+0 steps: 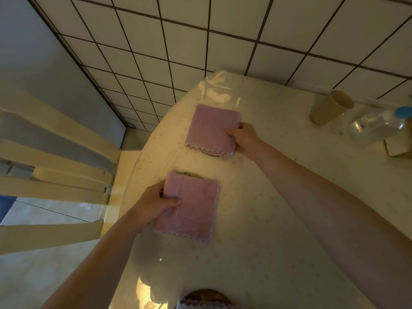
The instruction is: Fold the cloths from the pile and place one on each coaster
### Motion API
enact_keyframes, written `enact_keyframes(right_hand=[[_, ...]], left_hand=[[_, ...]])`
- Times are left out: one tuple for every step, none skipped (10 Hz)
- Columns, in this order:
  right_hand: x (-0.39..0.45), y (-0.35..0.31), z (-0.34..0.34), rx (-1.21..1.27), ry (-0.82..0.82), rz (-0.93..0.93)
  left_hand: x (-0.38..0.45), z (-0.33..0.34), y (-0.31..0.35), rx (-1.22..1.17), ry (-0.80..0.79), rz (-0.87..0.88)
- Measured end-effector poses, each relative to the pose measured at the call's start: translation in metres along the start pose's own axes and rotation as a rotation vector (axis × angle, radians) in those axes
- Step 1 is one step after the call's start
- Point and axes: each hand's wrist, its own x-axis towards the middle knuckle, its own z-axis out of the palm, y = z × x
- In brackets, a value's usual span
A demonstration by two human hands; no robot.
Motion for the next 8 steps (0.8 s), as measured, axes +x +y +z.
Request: enact_keyframes(right_hand=[[0.001,0.0,-0.002,-0.163,0.061,-0.061],[-0.003,0.002,-0.006,-0.3,0.121,-0.118],[-0.004,0.008,-0.01,-0.396,0.186,-0.187],[-0.007,0.014,-0.012,-0.617,0.257,-0.305],[-0.01,0.017,-0.013,-0.782,0.319,-0.356],[-0.017,0.02,-0.015,-0.834,0.363,-0.304],[-0.028,0.02,-0.02,-0.818,0.329,-0.266],[-0.05,0.027,-0.028,-0.84,0.311,-0.245]], left_hand=[[-0.001,0.001,-0.001,0.077,0.097,0.055],[0.001,-0.004,-0.008,0.135,0.249,0.052],[0.002,-0.011,-0.014,0.16,0.308,0.016],[0.003,-0.009,-0.016,0.235,0.35,0.04],[0.002,-0.006,-0.015,0.357,0.408,0.099],[-0.001,-0.007,-0.016,0.404,0.443,0.133],[-0.006,-0.01,-0.018,0.375,0.473,0.141],[-0.012,-0.013,-0.009,0.36,0.53,0.176]])
